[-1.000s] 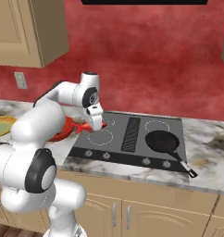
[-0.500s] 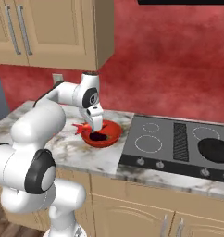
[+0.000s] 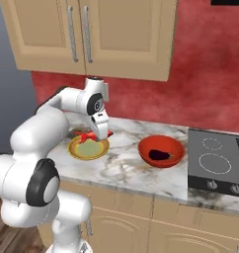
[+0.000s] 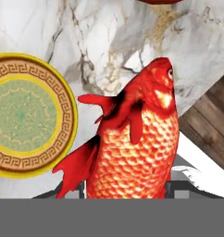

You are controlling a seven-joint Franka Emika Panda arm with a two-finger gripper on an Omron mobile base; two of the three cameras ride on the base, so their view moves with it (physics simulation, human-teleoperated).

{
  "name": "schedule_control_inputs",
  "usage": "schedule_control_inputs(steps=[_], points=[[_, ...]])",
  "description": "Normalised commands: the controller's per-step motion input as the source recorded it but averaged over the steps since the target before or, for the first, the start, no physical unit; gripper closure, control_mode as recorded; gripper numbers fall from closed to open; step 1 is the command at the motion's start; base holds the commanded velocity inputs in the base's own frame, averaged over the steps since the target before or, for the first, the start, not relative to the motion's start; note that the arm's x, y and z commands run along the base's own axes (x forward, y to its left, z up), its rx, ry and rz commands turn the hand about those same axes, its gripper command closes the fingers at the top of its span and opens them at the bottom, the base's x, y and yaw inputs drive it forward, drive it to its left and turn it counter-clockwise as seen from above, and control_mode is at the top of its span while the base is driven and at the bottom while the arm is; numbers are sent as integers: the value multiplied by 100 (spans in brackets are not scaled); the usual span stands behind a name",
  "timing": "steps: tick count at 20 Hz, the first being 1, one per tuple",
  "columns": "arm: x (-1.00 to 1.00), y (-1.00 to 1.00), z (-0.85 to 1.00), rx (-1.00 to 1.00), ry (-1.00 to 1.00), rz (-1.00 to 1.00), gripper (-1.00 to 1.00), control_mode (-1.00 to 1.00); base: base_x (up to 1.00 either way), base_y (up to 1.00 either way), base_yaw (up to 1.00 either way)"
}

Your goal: Place the fish on the plate and place the eggplant on the same plate.

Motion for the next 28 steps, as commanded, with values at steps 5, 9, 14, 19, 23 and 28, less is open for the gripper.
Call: schedule_control_inputs(steps=[5,9,14,19,23,28], points=[[0,0,0,0,0,0,100,100,44,41,0],[0,0,0,0,0,0,100,100,41,19,4],[0,0,0,0,0,0,100,100,24,8,5],[0,0,0,0,0,0,100,-100,1,0,0],[12,5,-27,-2,1,0,100,-100,0,0,0],[33,25,-47,-4,0,0,100,-100,0,0,0]])
